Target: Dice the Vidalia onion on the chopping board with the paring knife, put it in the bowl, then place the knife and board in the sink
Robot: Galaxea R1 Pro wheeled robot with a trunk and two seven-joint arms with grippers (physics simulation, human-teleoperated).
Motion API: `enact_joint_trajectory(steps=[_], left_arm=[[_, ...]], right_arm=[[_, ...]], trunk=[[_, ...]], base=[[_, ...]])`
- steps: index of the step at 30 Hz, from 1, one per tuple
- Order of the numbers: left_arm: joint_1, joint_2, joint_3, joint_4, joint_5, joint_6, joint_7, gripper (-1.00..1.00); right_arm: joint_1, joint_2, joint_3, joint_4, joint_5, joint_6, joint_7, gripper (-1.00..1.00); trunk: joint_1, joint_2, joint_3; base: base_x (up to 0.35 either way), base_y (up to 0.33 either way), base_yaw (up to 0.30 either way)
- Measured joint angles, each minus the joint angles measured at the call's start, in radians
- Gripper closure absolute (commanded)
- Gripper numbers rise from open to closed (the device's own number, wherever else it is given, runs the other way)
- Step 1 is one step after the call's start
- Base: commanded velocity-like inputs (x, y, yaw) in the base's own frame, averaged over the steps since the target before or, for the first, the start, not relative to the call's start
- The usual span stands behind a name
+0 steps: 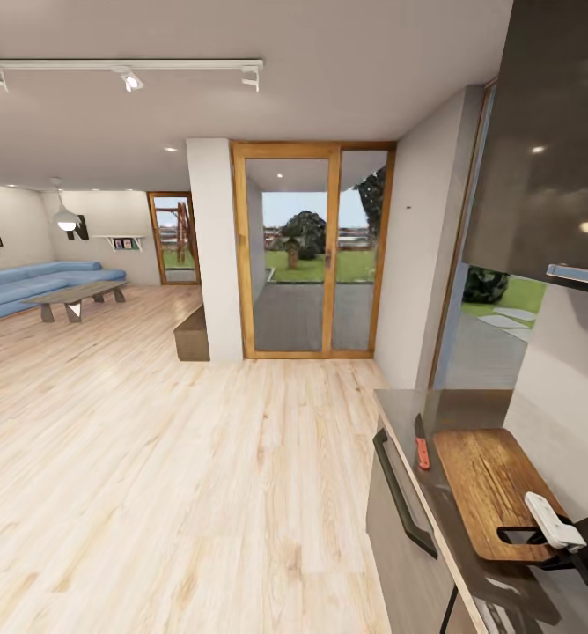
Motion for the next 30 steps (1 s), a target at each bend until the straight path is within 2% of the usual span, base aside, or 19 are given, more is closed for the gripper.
enact_joint_trajectory(steps=[13,20,28,30], left_arm=[[0.000,0.000,0.000,0.001,0.000,0.000,0.000,-1.00],[0.000,0.000,0.000,0.002,0.000,0.000,0.001,-1.00],[0.000,0.000,0.000,0.009,0.000,0.000,0.001,-1.00],[0.000,0.000,0.000,0.010,0.000,0.000,0.001,-1.00]], right_arm=[[0.000,0.018,0.002,0.008,0.005,-0.003,0.003,1.00],[0.000,0.013,0.002,0.068,0.006,-0.048,-0.001,1.00],[0.001,0.000,-0.003,0.112,0.005,-0.055,-0.006,1.00],[0.000,-0.005,-0.004,0.130,0.004,-0.053,-0.039,1.00]], trunk=[[0.000,0.000,0.000],[0.000,0.000,0.000],[0.000,0.000,0.000],[0.000,0.000,0.000]], base=[[0.000,0.000,0.000],[0.000,0.000,0.000],[0.000,0.000,0.000],[0.000,0.000,0.000]])
